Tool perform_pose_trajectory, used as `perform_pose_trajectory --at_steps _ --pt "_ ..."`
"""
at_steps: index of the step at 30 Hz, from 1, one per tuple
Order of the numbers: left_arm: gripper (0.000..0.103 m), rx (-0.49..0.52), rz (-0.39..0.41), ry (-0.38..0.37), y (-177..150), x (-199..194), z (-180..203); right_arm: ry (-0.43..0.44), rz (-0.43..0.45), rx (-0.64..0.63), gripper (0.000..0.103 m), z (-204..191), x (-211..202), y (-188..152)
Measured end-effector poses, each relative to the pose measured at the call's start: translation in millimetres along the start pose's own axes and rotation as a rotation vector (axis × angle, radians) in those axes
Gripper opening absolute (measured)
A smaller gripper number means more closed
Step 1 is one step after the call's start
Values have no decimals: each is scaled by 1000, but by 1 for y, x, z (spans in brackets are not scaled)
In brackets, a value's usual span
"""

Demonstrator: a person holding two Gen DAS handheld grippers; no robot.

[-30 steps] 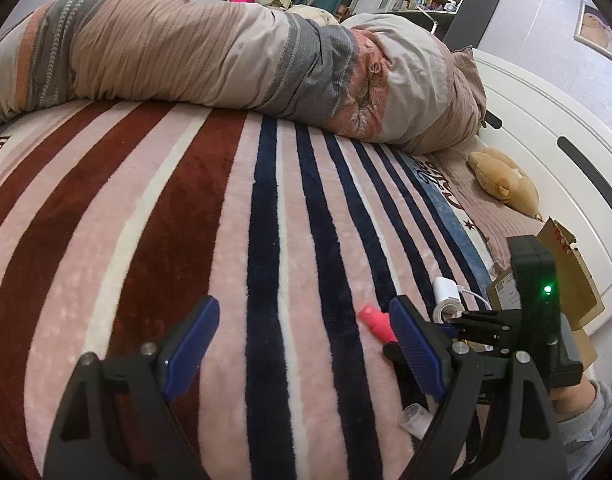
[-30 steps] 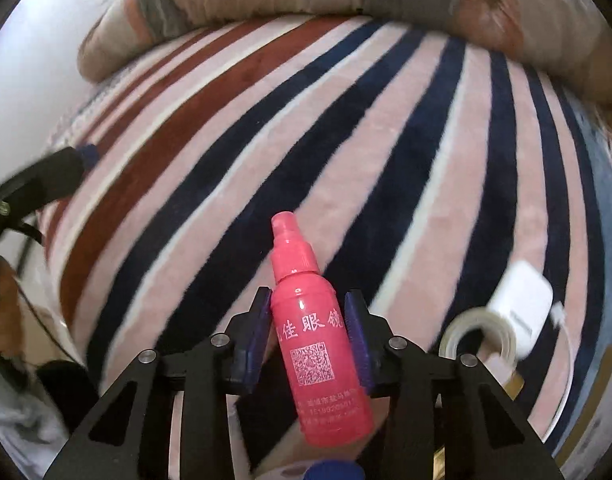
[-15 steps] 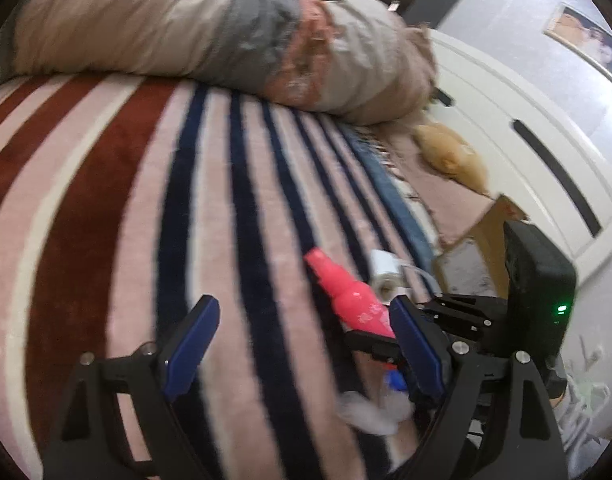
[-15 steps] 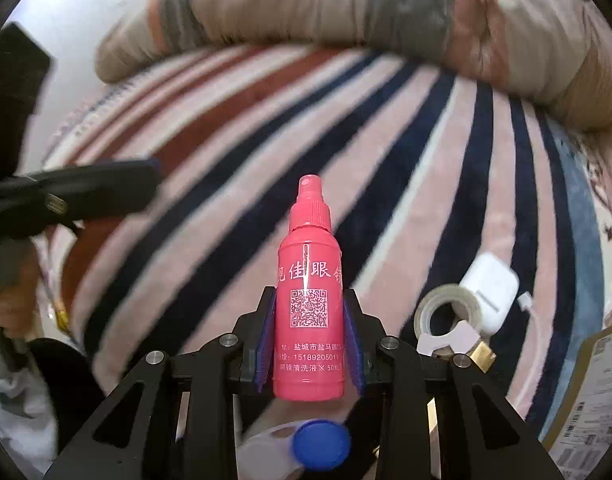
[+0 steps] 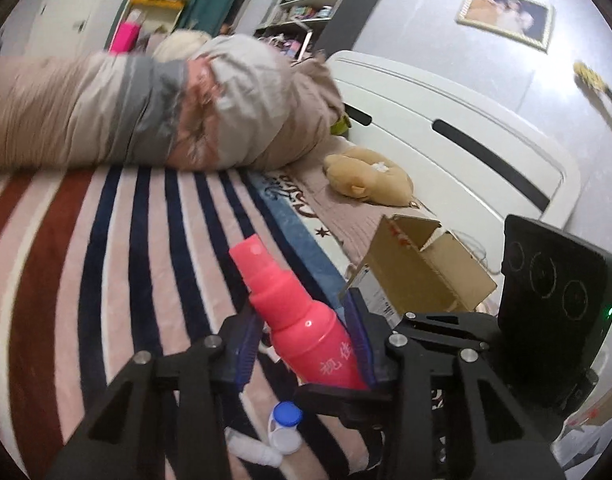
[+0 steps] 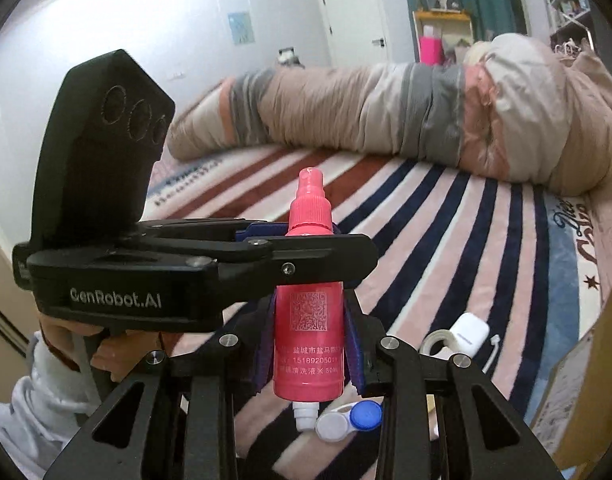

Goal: Organize rigid objects
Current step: 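Carry the pink bottle into the cardboard box and release it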

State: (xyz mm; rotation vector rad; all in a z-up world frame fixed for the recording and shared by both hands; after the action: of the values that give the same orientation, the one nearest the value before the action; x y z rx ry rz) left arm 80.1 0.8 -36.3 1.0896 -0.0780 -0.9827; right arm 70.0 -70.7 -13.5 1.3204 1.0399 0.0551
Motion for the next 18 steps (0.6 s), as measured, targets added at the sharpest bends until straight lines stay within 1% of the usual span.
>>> perform_pose_trajectory --at_steps 5,9,13,18 --pt "37 94 -17 41 22 15 46 -12 75 35 26 24 -36 4" --pt "36 177 -32 42 35 35 86 -50 134 64 26 56 -71 4" --pt "36 224 -82 14 47 75 122 -115 161 105 26 94 -100 -5" --pt "36 277 -167 -17 50 138 157 -188 145 179 26 150 -118 -25"
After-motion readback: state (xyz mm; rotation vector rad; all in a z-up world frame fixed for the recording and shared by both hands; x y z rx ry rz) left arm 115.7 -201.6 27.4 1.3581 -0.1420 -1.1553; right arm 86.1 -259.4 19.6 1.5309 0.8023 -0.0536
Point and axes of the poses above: each gripper's, at about its wrist camera, not at the fingertips, and x roughly the way its jaws point, z to its right, y to its top, the point moved 5 cm from there along x, roughly the way its jaws point, and after that the axes turned 14 degrees about -y, right-handed, at the moved point
